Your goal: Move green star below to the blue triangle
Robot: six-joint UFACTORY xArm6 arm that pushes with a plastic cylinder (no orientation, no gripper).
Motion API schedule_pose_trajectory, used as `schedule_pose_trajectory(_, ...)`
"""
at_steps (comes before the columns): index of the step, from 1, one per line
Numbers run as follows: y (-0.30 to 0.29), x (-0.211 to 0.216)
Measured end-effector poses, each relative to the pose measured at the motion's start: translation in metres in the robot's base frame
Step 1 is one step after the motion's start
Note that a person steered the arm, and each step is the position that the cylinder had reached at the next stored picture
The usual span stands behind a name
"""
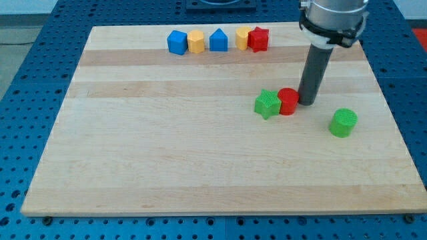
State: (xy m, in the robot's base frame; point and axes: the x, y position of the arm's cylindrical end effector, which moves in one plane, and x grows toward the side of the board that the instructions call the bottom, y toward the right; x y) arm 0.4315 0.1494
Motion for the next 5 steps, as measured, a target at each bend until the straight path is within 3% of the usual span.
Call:
schedule_pose_trajectory(2,-0.021,0.048)
schedule_pose_trajectory(3,-0.061,0.048)
schedule_pose_trajectory(5,-0.081,0.008)
